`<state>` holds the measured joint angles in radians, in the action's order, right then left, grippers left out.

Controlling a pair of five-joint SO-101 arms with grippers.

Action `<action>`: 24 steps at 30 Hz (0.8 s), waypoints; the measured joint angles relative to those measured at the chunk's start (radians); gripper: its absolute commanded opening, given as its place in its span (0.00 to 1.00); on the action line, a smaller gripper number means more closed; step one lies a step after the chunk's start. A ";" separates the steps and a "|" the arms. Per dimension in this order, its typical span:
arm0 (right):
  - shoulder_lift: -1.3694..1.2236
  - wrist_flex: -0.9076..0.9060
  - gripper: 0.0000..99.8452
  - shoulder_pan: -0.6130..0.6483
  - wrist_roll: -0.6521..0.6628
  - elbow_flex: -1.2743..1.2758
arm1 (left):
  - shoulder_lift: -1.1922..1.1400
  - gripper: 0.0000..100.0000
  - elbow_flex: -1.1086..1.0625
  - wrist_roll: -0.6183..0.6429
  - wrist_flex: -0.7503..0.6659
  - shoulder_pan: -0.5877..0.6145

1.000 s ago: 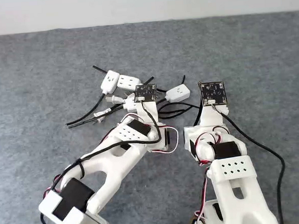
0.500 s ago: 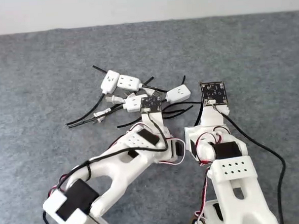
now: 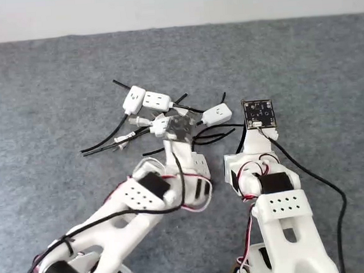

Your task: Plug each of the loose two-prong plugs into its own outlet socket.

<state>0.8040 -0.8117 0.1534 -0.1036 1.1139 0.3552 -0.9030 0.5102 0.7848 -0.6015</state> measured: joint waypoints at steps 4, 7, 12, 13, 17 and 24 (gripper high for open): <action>0.000 0.000 0.01 0.000 0.000 0.000 | -0.044 0.01 0.018 -0.025 -0.057 0.055; 0.000 0.000 0.01 0.000 0.000 0.000 | -0.149 0.01 0.091 -0.028 -0.069 0.061; 0.000 0.000 0.01 0.000 0.000 0.000 | -0.330 0.01 0.218 -0.028 -0.074 0.061; 0.000 0.000 0.01 0.000 0.000 0.000 | -0.338 0.01 0.230 -0.028 -0.074 0.061; 0.000 0.000 0.01 0.000 0.000 0.000 | -0.331 0.01 0.245 -0.031 -0.074 0.061; 0.000 0.000 0.01 0.000 0.000 0.000 | -0.242 0.01 0.153 -0.037 -0.186 0.034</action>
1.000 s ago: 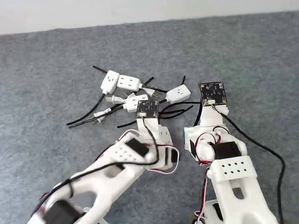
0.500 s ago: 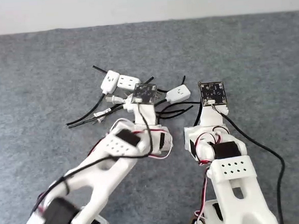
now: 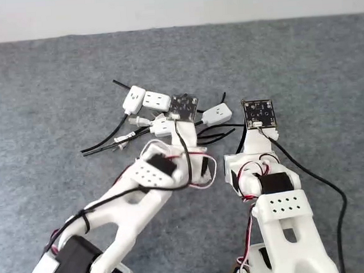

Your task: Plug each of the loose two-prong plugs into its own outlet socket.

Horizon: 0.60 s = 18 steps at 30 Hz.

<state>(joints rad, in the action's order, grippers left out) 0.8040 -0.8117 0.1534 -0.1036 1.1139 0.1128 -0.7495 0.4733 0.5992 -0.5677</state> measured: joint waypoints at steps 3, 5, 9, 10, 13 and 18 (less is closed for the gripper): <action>0.000 0.000 0.01 0.000 0.000 0.000 | 0.003 0.01 -0.048 0.000 -0.069 -0.005; 0.000 0.000 0.01 0.000 0.000 0.000 | -0.006 0.01 -0.048 0.000 -0.081 -0.009; 0.000 0.000 0.01 0.000 0.000 0.000 | -0.078 0.01 -0.031 0.000 -0.084 -0.011; 0.000 0.000 0.01 0.000 0.000 0.000 | -0.100 0.01 -0.009 -0.005 -0.069 -0.009; 0.000 0.000 0.01 0.000 0.000 0.000 | -0.152 0.01 0.063 -0.005 0.009 -0.006; 0.000 0.000 0.01 0.000 0.000 0.000 | -0.178 0.01 0.123 -0.005 0.103 -0.006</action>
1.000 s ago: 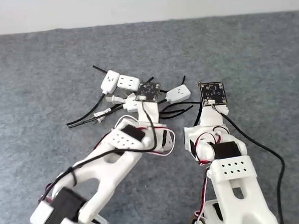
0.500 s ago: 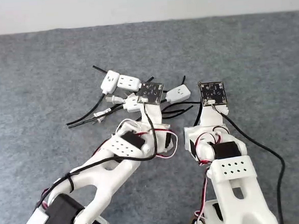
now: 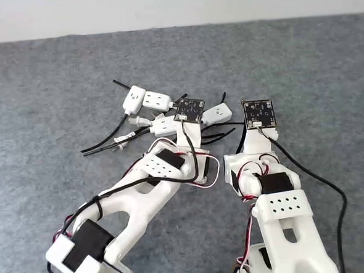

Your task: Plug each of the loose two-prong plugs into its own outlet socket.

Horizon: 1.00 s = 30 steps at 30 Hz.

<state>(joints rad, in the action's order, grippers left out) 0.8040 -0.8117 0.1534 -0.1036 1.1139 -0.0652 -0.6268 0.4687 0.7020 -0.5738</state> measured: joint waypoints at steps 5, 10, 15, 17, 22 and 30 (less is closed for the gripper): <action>0.000 0.000 0.01 0.000 0.000 0.000 | 0.006 0.01 0.005 0.000 0.012 0.000; 0.000 0.000 0.01 0.000 0.000 0.000 | 0.120 0.01 -0.087 0.002 0.009 -0.005; 0.000 0.000 0.01 0.000 0.000 0.000 | 0.302 0.01 -0.249 0.005 -0.078 -0.005; 0.000 0.000 0.01 0.000 0.000 0.000 | 0.353 0.01 -0.293 0.005 -0.098 -0.005; 0.000 0.000 0.01 0.000 0.000 0.000 | 0.440 0.01 -0.319 0.005 -0.110 0.034; 0.000 0.118 0.01 0.061 0.005 0.000 | 0.489 0.01 -0.419 0.005 -0.110 0.173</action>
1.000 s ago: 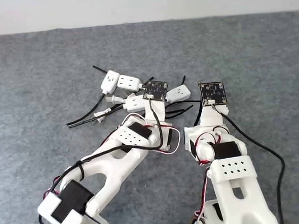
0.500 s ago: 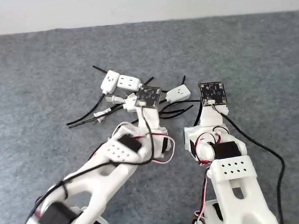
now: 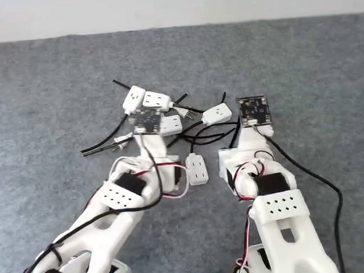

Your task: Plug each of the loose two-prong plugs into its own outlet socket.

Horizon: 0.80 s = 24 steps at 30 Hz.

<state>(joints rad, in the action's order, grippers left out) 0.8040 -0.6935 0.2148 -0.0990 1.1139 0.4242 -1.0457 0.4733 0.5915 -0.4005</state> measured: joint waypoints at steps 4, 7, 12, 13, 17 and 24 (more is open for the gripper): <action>0.000 0.071 0.01 0.080 0.040 0.021 | 0.002 0.01 -0.040 -0.071 0.000 0.077; 0.000 0.104 0.01 0.110 0.048 0.026 | 0.002 0.01 -0.057 -0.135 0.000 0.115; 0.000 0.112 0.01 0.144 0.071 0.026 | 0.002 0.01 -0.057 -0.158 0.000 0.126; 0.000 0.112 0.01 0.146 0.080 0.026 | 0.002 0.01 -0.057 -0.160 0.000 0.126; 0.000 0.112 0.01 0.166 0.098 0.026 | 0.002 0.01 -0.057 -0.161 0.000 0.126; -0.003 0.143 0.01 0.245 0.129 0.057 | 0.002 0.01 -0.057 -0.161 0.000 0.126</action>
<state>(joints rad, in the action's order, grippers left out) 0.8009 -0.5508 0.4603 0.0299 1.1707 0.4258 -1.1024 0.3122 0.5915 -0.2746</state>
